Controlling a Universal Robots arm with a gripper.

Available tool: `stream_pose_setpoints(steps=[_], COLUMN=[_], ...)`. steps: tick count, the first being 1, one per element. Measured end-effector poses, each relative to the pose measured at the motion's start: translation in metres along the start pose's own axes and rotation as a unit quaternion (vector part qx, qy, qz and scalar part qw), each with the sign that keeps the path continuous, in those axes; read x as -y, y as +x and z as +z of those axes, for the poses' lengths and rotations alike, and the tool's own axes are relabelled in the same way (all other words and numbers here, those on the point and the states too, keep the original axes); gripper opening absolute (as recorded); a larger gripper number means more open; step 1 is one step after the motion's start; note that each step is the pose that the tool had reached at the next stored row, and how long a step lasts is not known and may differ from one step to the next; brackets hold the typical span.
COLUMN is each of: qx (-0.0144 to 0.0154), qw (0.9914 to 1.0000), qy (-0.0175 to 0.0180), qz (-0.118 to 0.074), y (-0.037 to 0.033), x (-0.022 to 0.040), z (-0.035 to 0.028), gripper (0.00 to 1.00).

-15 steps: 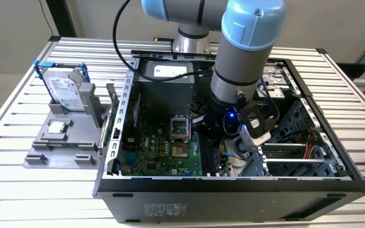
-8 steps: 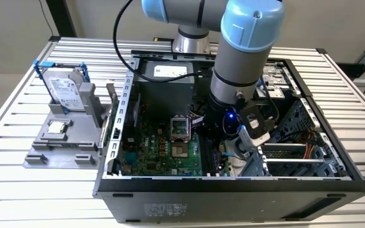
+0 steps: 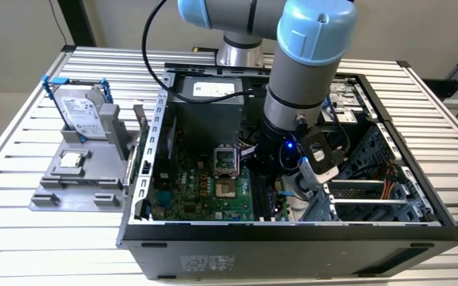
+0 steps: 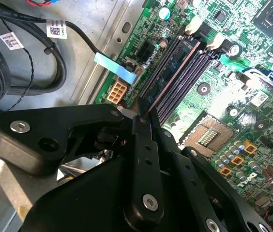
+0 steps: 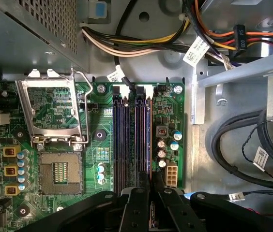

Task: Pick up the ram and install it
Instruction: 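Insert the ram into the slot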

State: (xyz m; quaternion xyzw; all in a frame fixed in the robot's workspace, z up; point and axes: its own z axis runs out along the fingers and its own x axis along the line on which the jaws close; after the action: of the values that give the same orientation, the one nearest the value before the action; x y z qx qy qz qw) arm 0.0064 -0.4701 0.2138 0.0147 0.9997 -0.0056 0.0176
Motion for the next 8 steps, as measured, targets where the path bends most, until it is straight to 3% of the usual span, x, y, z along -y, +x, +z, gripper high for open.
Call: stream_pose_setpoints(steps=[8], qx=[-0.0001], qw=[1.0], qy=[0.0005], qz=[0.0], y=[0.0002], x=[0.0001], z=[0.0046], gripper=[0.0])
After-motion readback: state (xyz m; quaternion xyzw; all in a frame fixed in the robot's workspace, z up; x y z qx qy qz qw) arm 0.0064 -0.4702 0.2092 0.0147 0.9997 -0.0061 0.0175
